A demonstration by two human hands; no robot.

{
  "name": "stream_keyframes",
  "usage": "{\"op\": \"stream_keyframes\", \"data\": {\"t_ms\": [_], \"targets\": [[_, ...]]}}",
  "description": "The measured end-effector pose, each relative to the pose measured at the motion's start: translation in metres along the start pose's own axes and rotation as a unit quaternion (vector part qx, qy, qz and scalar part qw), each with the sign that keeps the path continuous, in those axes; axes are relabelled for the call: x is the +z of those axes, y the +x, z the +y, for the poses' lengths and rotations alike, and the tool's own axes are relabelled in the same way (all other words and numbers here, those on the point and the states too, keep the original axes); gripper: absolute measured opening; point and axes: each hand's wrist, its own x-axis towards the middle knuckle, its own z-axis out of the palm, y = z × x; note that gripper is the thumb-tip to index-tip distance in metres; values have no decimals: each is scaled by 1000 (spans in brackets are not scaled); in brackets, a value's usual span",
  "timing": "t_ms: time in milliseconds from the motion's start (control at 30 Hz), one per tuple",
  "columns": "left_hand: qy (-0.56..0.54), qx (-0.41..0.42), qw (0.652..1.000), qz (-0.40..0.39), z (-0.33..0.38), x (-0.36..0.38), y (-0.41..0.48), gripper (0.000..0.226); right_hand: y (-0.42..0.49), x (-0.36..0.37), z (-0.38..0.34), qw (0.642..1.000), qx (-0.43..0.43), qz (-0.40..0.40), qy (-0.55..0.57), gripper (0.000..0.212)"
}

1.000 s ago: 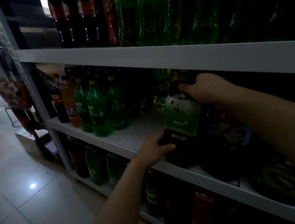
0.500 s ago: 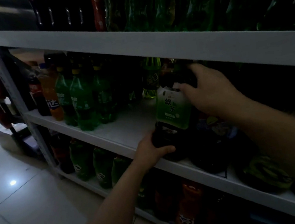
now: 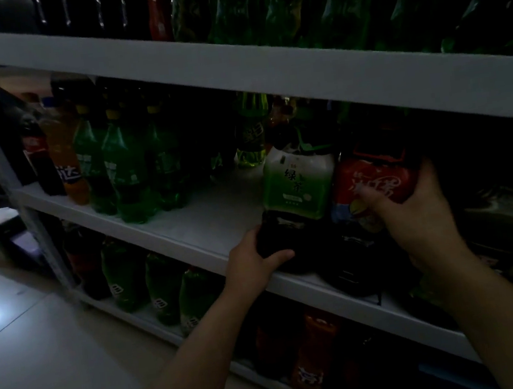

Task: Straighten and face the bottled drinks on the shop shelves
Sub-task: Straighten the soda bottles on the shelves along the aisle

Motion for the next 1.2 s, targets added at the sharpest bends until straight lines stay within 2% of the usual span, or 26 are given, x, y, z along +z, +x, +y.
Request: {"op": "stream_keyframes", "data": {"t_ms": [167, 300, 367, 433, 500, 533, 633, 733, 900, 1033, 1200], "targets": [[31, 10, 999, 4, 1, -4, 2, 73, 7, -6, 13, 998, 5, -24, 51, 74], [43, 3, 999, -2, 1, -3, 0, 78, -5, -6, 13, 1000, 0, 10, 10, 75], [46, 4, 999, -26, 4, -3, -1, 80, -30, 1, 16, 993, -56, 82, -64, 73], [37, 4, 997, -62, 4, -11, -8, 78, -66, 14, 22, 975, -184, 94, -83, 61], [16, -27, 999, -33, -4, -38, -16, 67, -98, 35, 32, 962, -267, 21, -56, 41], [-5, -58, 998, 7, -12, -57, -21, 58, -112, 47, 39, 962, -266, -38, -45, 32], [3, -157, 978, 139, -36, -125, -42, 39, -131, 87, 64, 950, -171, -259, -40, 23], [58, -238, 949, 197, -54, -171, -58, 33, -135, 128, 96, 903, -76, -413, -88, 29], [73, -290, 923, 242, -75, -198, -50, 29, -131, 189, 123, 850, -31, -512, -118, 45], [87, -321, 904, 269, -92, -206, -18, 27, -122, 234, 115, 837, -42, -538, -94, 48], [115, -391, 883, 235, -124, -212, 16, 25, -111, 276, 99, 833, -26, -542, -105, 45]]}}
